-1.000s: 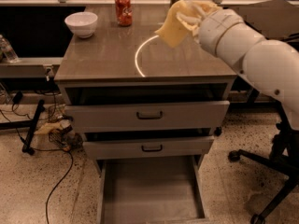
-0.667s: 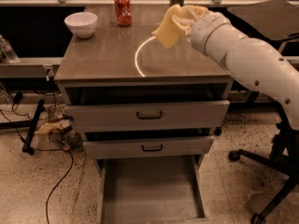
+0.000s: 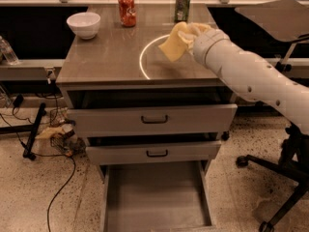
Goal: Pick sponge from bottom drawer and place on counter
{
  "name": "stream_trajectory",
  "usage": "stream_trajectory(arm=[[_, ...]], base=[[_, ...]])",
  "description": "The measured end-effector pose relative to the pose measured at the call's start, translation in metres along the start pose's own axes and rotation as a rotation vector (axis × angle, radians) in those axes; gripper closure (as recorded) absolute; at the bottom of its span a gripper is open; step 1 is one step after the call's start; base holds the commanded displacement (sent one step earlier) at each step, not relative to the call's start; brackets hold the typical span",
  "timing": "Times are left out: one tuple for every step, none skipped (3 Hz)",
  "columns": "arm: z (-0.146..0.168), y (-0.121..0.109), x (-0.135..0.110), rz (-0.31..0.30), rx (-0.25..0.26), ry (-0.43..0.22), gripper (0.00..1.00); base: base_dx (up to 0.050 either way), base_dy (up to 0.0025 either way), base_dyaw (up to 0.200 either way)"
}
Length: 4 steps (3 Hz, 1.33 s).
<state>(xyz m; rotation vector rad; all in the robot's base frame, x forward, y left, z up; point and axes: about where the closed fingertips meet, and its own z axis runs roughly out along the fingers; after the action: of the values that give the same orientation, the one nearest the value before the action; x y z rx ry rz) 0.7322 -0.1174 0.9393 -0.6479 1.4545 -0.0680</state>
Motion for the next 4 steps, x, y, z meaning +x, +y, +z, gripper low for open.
stream_trajectory(arm=[[0.003, 0.008, 0.029, 0.033, -0.009, 0.053, 0.69], [0.001, 0.013, 0.042, 0.049, -0.016, 0.075, 0.46], [-0.005, 0.016, 0.046, 0.059, -0.03, 0.083, 0.23], [-0.013, 0.017, 0.046, 0.069, -0.045, 0.075, 0.0]], base=[[0.0, 0.0, 0.0], [0.0, 0.0, 0.0], [0.0, 0.0, 0.0], [0.0, 0.0, 0.0]])
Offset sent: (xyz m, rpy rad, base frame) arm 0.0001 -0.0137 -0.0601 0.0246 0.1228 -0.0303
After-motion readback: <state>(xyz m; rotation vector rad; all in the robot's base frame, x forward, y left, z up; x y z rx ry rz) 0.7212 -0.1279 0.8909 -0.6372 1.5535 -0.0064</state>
